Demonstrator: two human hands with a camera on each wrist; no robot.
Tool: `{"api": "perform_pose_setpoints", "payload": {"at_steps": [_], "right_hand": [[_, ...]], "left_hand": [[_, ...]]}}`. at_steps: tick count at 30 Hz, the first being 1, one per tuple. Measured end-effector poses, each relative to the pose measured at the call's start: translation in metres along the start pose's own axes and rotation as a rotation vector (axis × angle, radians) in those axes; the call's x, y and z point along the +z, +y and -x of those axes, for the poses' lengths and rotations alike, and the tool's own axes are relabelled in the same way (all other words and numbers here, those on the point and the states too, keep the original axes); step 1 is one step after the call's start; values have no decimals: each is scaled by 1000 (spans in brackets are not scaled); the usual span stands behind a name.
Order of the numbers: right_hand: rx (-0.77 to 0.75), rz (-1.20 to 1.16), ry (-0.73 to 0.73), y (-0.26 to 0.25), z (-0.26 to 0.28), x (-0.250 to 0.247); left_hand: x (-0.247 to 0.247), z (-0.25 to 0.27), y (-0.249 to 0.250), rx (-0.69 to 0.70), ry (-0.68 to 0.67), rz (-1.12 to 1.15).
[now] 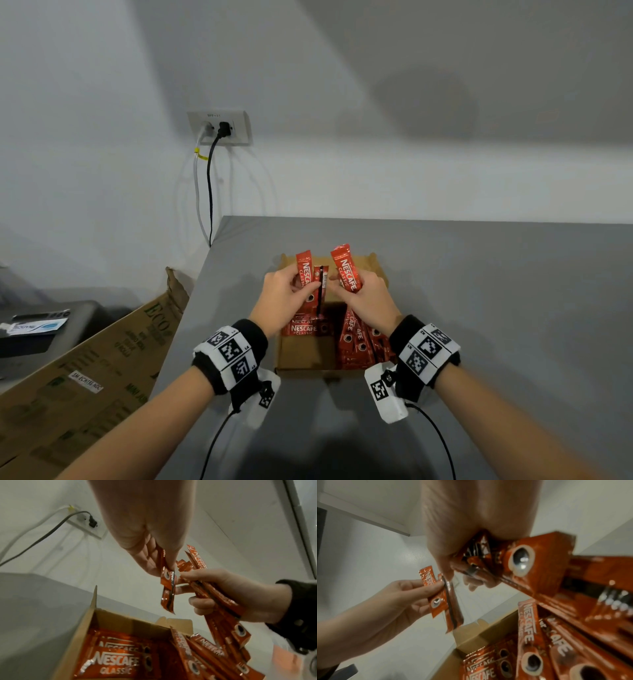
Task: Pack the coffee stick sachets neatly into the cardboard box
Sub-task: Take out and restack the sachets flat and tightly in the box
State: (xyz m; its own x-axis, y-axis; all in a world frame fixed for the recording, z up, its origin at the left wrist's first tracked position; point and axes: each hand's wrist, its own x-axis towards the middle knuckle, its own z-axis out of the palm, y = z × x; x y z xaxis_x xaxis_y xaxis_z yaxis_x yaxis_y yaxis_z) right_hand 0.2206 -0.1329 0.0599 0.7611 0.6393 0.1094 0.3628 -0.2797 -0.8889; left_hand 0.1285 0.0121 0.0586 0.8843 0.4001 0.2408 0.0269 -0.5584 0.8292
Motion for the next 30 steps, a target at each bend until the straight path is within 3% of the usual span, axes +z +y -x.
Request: {"api": "perform_pose_setpoints", "payload": {"at_steps": [3, 8, 13, 16, 21, 26, 30], "right_hand": [[-28, -22, -52, -5, 3, 6], [-63, -26, 33, -5, 1, 9], [13, -100, 10, -4, 2, 5], [-11, -117, -105, -10, 7, 8], [-34, -5, -134, -13, 6, 15], [35, 322, -308, -6, -5, 1], [21, 503, -391, -3, -8, -1]], "left_hand": [[4, 3, 6, -45, 28, 147], [4, 7, 3, -92, 73, 349], [5, 9, -4, -119, 157, 325], [8, 6, -8, -117, 135, 323], [12, 7, -2, -101, -7, 284], [-12, 7, -7, -43, 113, 183], [-19, 10, -11, 73, -210, -222]]}}
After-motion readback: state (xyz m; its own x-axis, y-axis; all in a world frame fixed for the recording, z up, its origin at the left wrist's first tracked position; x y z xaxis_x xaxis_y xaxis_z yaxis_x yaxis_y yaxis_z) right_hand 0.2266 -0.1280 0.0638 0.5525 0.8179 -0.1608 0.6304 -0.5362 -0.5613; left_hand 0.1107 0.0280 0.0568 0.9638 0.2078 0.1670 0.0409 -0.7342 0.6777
